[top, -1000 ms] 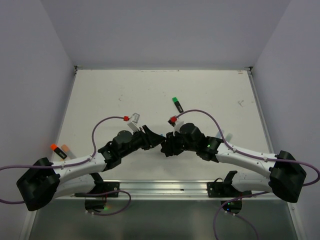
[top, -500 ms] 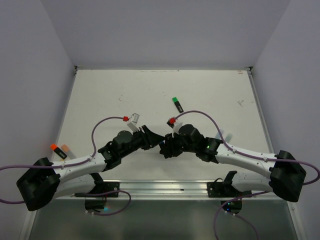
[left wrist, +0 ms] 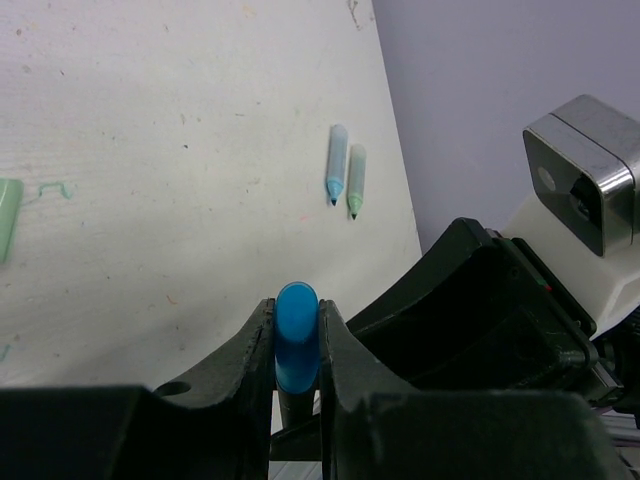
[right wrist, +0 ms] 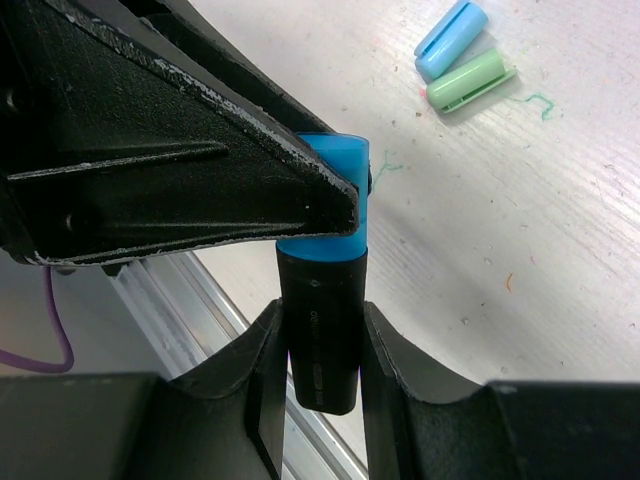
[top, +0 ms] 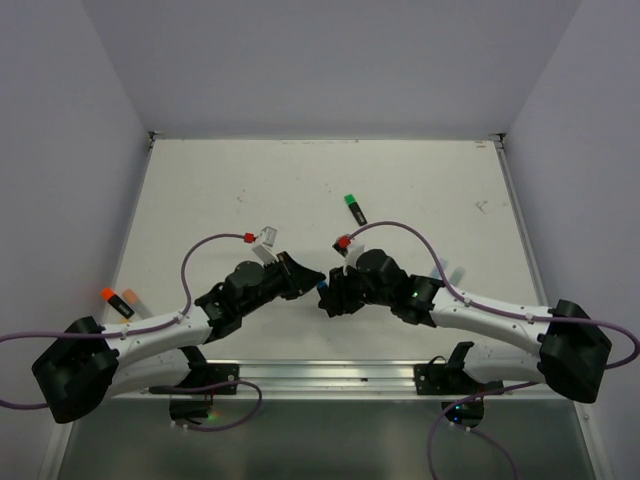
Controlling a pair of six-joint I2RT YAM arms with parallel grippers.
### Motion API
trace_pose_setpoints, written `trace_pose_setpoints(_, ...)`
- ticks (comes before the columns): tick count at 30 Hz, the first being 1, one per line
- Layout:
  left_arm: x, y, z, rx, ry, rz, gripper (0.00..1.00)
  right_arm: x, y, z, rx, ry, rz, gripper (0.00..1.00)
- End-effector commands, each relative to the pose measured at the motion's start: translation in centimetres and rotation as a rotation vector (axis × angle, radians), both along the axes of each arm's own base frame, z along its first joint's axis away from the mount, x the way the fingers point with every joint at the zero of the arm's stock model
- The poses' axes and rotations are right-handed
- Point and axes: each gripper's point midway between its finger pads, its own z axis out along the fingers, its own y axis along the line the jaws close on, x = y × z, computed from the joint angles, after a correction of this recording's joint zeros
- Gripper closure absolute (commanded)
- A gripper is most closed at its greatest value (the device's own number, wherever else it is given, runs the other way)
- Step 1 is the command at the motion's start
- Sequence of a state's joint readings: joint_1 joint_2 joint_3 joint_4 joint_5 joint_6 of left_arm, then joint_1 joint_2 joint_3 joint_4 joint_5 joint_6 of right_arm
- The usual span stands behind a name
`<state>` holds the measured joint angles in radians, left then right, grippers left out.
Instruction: Open the pen caps
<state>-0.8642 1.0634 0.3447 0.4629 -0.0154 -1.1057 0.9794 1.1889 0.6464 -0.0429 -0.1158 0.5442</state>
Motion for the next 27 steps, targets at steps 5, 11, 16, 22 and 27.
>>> trace_pose_setpoints(5, 2.1, 1.3, 2.1, -0.017, -0.094, 0.12, 1.0, -0.4, 0.9, 0.2, 0.02, 0.011, -0.011, 1.0)
trace_pose_setpoints(11, 6.3, 5.1, 4.1, 0.114, -0.15, 0.32, 1.0, -2.5, -1.0, -2.8, -0.041, 0.055, -0.036, 1.0)
trace_pose_setpoints(16, 9.4, 8.1, 5.9, 0.119, -0.171, 0.431, 1.0, -4.4, -1.5, -3.7, -0.017, 0.093, -0.031, 1.0)
trace_pose_setpoints(22, 10.7, 9.0, 7.4, 0.095, -0.183, 0.481, 1.0, -6.0, -0.8, -4.4, -0.021, 0.116, 0.001, 1.0)
trace_pose_setpoints(27, 11.2, 10.7, 7.5, 0.113, -0.182, 0.548, 1.0, -7.1, 0.2, -4.8, -0.026, 0.134, 0.038, 1.0)
